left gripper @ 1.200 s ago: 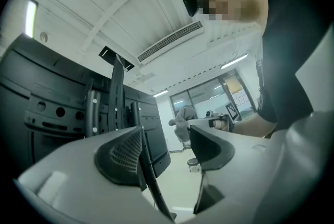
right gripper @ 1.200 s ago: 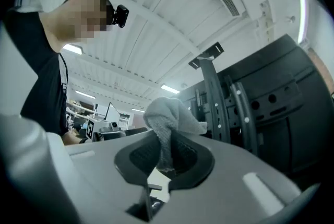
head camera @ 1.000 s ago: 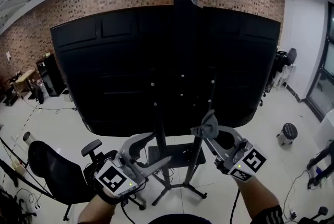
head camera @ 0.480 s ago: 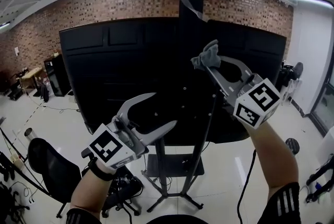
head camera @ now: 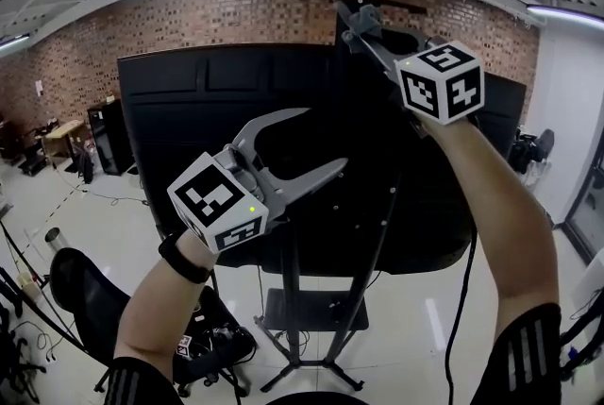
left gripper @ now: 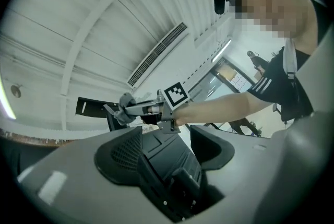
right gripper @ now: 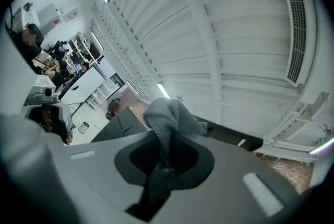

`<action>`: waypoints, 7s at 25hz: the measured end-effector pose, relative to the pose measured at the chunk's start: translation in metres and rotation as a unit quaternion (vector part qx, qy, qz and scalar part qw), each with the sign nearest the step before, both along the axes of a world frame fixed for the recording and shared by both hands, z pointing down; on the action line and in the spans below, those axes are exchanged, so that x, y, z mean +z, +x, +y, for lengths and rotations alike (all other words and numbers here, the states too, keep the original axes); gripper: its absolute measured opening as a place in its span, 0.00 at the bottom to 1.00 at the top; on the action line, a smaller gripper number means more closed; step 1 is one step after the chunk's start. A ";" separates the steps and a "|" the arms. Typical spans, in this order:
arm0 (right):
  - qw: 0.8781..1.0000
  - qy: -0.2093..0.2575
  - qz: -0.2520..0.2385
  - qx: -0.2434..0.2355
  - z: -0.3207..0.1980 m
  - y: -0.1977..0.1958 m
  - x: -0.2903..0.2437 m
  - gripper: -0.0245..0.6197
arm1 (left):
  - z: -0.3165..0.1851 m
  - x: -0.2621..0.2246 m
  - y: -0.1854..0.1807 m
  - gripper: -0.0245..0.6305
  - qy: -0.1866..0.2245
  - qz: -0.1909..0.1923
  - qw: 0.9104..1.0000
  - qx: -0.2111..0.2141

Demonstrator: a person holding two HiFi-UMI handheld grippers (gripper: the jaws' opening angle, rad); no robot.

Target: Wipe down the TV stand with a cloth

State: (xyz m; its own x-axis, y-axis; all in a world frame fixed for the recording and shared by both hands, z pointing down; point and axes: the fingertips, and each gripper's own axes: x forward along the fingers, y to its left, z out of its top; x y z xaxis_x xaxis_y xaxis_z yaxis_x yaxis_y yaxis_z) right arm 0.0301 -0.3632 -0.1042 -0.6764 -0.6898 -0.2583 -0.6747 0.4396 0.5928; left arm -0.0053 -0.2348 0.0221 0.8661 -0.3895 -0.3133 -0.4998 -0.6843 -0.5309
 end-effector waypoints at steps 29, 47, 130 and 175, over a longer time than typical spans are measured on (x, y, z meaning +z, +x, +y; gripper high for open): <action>0.990 -0.070 0.094 0.079 -0.042 -0.014 0.109 0.08 | -0.014 0.077 -0.011 0.51 -0.066 0.025 0.997 0.009; 0.942 -0.065 0.287 0.164 -0.044 -0.034 0.251 0.09 | -0.013 0.146 -0.022 0.51 -0.125 0.033 0.992 -0.002; 0.889 -0.016 0.446 0.107 -0.047 -0.346 0.360 0.09 | 0.001 0.237 -0.263 0.51 -0.192 0.129 0.958 -0.171; 0.931 -0.016 0.331 0.152 0.055 -0.061 0.318 0.09 | 0.007 0.205 -0.077 0.50 -0.157 0.082 0.984 -0.008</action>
State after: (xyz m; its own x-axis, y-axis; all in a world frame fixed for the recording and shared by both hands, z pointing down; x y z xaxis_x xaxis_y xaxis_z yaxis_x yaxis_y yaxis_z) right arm -0.0309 -0.3085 0.2141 -0.4517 -0.8757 0.1706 -0.2623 0.3131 0.9128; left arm -0.0819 -0.2276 0.2275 0.8068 -0.5031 -0.3097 -0.5735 -0.7930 -0.2057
